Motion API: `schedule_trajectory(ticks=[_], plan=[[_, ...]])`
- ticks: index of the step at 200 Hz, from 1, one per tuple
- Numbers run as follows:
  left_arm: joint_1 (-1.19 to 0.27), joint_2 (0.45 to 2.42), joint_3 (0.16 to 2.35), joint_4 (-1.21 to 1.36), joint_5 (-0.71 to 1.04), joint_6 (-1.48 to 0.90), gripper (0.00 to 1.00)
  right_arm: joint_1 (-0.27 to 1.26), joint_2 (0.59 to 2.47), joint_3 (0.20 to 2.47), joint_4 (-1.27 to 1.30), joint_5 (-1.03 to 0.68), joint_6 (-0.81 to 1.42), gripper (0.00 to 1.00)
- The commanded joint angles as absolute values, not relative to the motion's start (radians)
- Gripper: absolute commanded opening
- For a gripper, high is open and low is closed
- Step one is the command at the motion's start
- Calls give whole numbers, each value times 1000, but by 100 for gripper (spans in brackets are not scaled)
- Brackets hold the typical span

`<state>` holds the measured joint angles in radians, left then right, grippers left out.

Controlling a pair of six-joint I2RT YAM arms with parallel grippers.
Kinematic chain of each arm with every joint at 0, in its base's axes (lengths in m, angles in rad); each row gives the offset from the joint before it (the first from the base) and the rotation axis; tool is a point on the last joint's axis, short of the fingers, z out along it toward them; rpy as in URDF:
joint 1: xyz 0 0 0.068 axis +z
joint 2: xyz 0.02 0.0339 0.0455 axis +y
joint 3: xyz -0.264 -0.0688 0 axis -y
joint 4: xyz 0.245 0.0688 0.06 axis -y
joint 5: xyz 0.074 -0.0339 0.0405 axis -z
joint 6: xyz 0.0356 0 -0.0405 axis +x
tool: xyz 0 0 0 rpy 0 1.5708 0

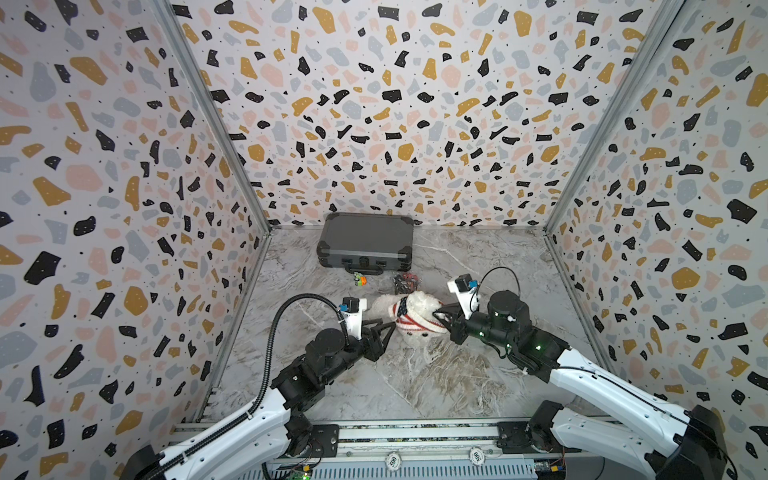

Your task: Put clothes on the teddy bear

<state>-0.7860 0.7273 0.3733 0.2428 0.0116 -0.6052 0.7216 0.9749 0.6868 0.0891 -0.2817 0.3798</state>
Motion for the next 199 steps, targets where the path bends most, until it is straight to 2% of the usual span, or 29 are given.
schedule_trajectory(ticks=[1,47,67,112,154,199], plan=[[-810,746,427,304,-40,-610,59,678,963,640,201,-390,628,0],[-973,875,509,313,-175,-614,60,675,956,607,245,-337,730,0],[-1012,926,524,346,-216,-653,55,675,948,577,272,-322,754,0],[-1021,1009,505,492,-234,-789,39,684,925,522,326,-318,779,0],[-1024,1088,486,624,-208,-862,34,723,906,502,352,-289,766,0],[-1029,1119,523,597,-196,-842,27,767,893,494,355,-251,725,0]])
